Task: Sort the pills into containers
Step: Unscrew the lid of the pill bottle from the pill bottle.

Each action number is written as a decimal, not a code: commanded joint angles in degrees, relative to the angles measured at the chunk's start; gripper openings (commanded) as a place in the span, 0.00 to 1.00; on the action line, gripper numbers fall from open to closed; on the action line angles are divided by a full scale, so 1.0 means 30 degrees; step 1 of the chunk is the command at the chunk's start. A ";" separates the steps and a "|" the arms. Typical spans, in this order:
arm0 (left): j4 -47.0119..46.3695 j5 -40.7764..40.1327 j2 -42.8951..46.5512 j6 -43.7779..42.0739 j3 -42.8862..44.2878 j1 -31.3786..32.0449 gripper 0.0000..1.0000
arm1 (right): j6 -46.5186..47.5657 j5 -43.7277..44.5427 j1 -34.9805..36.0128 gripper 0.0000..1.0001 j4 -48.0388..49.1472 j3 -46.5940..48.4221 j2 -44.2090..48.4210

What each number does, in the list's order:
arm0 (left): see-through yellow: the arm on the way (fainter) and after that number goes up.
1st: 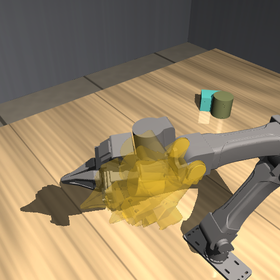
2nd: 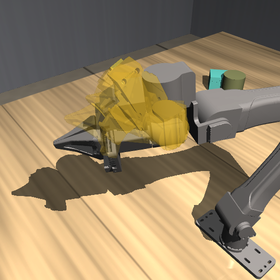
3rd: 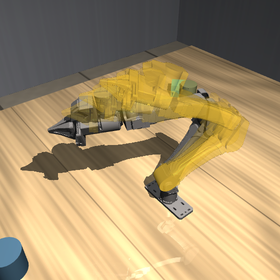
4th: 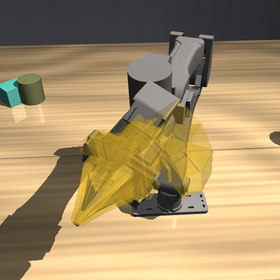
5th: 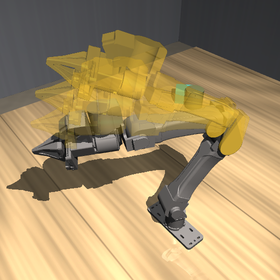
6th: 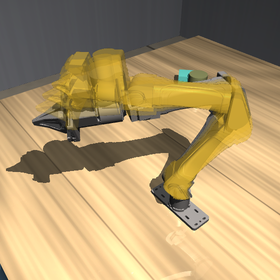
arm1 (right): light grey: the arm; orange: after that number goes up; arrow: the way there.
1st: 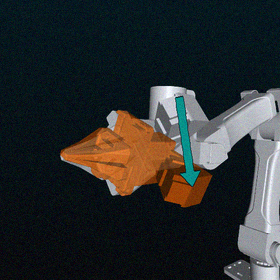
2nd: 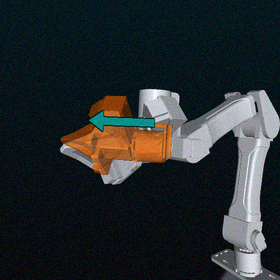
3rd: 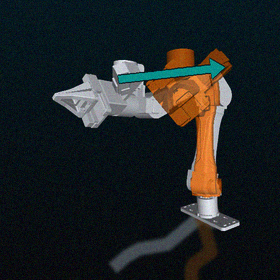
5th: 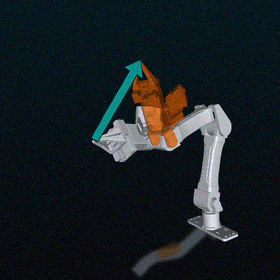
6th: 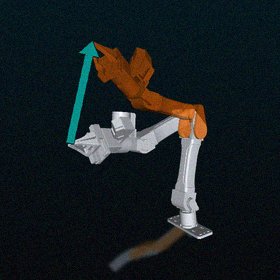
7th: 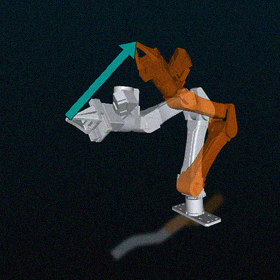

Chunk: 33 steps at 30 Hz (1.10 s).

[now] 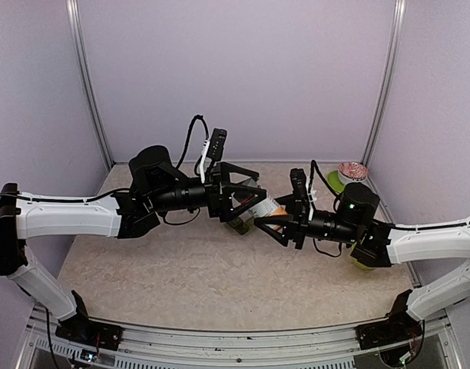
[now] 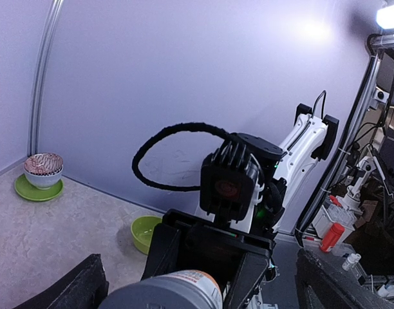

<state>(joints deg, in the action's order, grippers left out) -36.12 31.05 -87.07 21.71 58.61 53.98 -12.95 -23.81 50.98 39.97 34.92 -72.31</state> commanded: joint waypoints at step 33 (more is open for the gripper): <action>-0.0791 0.0490 -0.0082 0.0115 0.0178 -0.0108 0.99 | -0.0226 -0.2314 -0.0289 0.05 0.1816 0.0647 -0.0956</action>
<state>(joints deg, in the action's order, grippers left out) -36.40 31.05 -87.00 21.74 57.36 53.71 -12.91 -29.85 49.80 41.95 34.46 -74.17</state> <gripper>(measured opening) 0.988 0.522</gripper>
